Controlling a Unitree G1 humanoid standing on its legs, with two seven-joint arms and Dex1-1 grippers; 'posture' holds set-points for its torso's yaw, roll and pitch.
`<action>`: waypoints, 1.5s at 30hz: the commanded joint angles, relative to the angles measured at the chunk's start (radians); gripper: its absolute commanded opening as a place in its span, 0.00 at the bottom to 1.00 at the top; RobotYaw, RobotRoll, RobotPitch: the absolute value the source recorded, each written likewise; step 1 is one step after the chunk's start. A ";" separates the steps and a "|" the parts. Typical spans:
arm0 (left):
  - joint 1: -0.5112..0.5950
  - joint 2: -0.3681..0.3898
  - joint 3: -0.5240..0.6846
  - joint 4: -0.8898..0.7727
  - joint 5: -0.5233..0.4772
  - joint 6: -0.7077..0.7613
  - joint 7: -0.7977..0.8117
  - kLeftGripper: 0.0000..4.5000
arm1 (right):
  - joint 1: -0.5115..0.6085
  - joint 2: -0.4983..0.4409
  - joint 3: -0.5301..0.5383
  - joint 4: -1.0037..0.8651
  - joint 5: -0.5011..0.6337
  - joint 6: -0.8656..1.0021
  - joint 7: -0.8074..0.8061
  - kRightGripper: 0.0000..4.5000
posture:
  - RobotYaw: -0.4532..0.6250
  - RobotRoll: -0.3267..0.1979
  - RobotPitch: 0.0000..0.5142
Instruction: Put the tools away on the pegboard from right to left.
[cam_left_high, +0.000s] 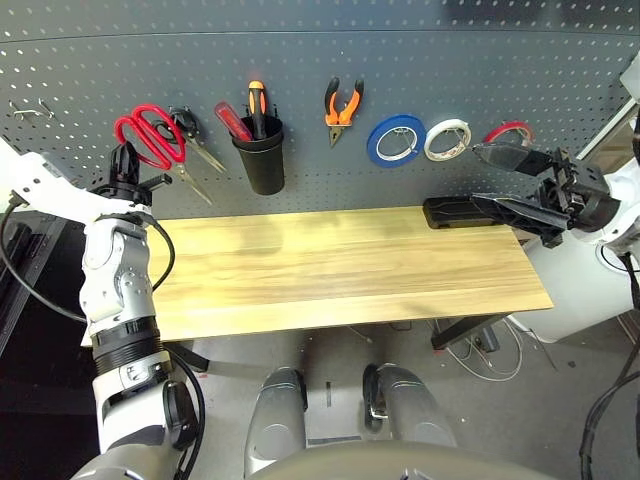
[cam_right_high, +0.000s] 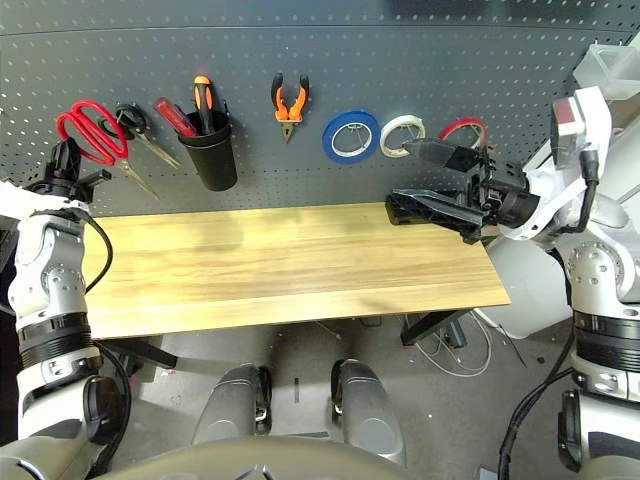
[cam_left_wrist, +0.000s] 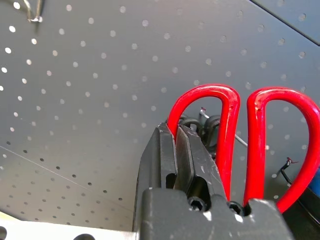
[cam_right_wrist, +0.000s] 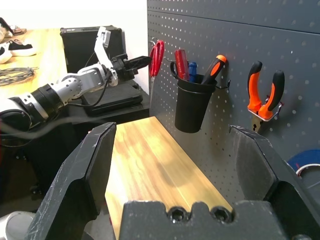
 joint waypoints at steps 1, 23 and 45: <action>-0.023 -0.001 -0.021 0.025 0.019 -0.003 0.002 0.01 | 0.013 0.000 0.000 -0.004 -0.004 -0.010 0.003 1.00 | 0.36 0.62 0.10; -0.146 0.012 -0.060 0.243 0.108 0.009 0.063 0.01 | 0.067 0.017 0.004 -0.037 -0.010 -0.037 -0.019 1.00 | 0.33 0.62 0.10; 0.069 0.150 -0.154 0.070 0.120 0.152 -0.152 0.47 | 0.062 0.015 0.021 -0.014 -0.030 -0.051 -0.006 1.00 | 0.35 0.62 0.12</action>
